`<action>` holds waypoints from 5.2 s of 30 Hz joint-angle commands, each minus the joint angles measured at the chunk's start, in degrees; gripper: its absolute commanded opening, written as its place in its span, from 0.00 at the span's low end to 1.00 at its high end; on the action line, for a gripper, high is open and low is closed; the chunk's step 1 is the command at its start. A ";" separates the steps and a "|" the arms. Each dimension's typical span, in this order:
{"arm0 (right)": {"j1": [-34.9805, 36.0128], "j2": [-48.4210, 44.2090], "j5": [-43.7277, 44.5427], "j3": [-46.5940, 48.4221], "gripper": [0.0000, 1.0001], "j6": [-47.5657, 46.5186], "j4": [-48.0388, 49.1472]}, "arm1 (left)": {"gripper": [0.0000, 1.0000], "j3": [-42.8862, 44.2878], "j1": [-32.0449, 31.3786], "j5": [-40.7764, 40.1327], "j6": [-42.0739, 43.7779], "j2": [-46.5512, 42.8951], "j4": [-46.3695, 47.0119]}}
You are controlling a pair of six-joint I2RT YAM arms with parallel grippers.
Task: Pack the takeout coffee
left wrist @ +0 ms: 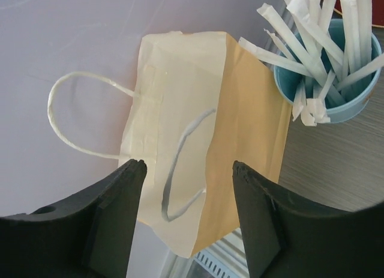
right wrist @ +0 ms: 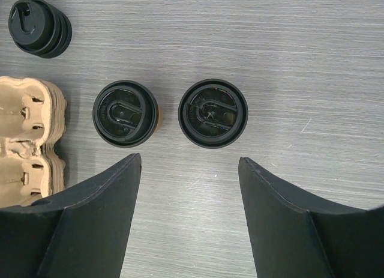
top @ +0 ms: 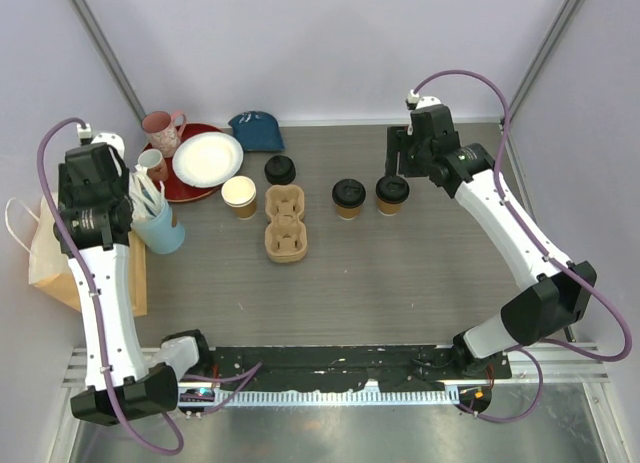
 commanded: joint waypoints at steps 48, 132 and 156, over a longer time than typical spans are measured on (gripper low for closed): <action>-5.07 -5.91 -15.51 4.59 0.73 3.79 2.47 | 0.00 54.18 -12.52 97.74 -48.45 22.77 21.94; -10.35 -19.89 -32.21 -4.82 0.78 -12.38 -6.58 | 0.90 29.32 -71.33 53.69 7.96 33.14 -17.61; -10.26 -18.57 -15.96 0.80 0.77 -6.68 -7.02 | 0.00 24.91 -65.18 52.39 -0.82 34.45 -8.56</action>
